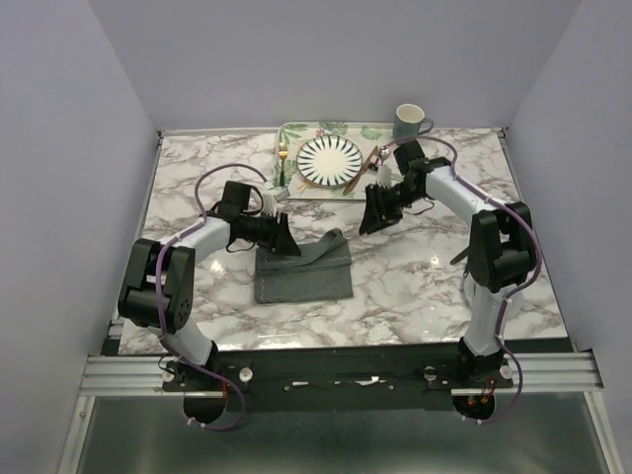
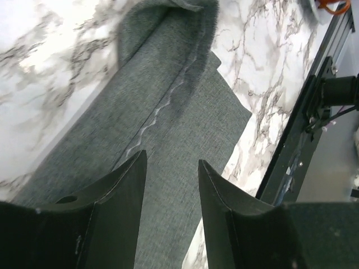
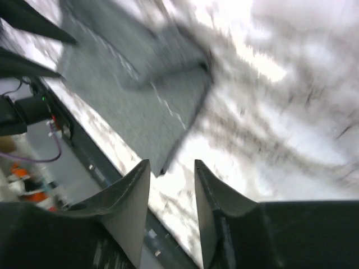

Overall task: Fold the napkin into a case and place the utensils inside
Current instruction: Smooth out the 2/3-rectangle-folded napkin at the center of the board.

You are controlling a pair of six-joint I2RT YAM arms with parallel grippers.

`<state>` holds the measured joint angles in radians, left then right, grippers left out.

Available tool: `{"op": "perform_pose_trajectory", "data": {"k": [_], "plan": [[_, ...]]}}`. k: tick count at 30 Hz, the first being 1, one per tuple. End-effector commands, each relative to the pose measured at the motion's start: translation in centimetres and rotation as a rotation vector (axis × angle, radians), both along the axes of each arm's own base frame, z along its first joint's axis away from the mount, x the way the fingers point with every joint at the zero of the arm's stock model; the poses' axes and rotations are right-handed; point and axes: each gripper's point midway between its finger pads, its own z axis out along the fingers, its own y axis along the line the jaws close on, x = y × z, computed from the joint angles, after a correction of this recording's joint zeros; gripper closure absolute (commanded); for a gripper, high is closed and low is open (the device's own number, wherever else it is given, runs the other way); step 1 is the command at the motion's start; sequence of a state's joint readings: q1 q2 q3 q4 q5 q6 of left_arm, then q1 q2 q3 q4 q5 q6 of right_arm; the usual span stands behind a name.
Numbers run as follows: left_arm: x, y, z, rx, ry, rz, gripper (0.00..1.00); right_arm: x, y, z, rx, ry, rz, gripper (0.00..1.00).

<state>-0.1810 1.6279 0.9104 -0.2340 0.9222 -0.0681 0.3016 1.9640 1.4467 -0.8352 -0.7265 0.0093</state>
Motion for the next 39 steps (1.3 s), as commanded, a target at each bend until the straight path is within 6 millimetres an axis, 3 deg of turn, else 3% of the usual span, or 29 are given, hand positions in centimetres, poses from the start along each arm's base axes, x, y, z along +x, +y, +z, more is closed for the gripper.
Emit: {"op": "perform_pose_trajectory", "data": {"k": [1, 3, 7, 14, 21, 25, 31, 36, 39], "plan": [[-0.8, -1.9, -1.9, 0.108, -0.048, -0.062, 0.49, 5.2, 1.9, 4.7, 0.081, -0.135, -0.050, 0.52], [-0.8, -2.6, -2.5, 0.126, -0.050, -0.071, 0.49, 6.3, 2.6, 5.1, 0.078, -0.156, -0.053, 0.50], [-0.5, -3.2, -3.9, 0.162, -0.027, -0.055, 0.51, 6.5, 3.9, 3.9, 0.067, -0.128, -0.050, 0.48], [-0.6, -4.0, -6.3, 0.204, 0.018, -0.081, 0.53, 5.8, 5.6, 1.5, 0.048, -0.060, -0.040, 0.47], [-0.7, -4.3, -6.8, 0.220, 0.030, -0.096, 0.54, 4.7, 6.3, 0.5, 0.056, -0.006, -0.027, 0.48], [-0.7, -4.4, -7.0, 0.224, 0.039, -0.094, 0.54, 3.0, 5.9, -0.8, 0.019, 0.033, 0.013, 0.52], [-0.7, -4.5, -7.0, 0.219, 0.048, -0.084, 0.54, 0.4, 4.3, -2.9, -0.041, 0.074, 0.048, 0.69], [-0.6, -4.5, -7.1, 0.222, 0.060, -0.067, 0.54, -0.4, 4.1, -3.1, -0.041, 0.087, 0.061, 0.92], [-0.5, -4.5, -7.2, 0.220, 0.066, -0.054, 0.54, -1.2, 3.8, -3.6, -0.059, 0.091, 0.087, 0.99]]}}
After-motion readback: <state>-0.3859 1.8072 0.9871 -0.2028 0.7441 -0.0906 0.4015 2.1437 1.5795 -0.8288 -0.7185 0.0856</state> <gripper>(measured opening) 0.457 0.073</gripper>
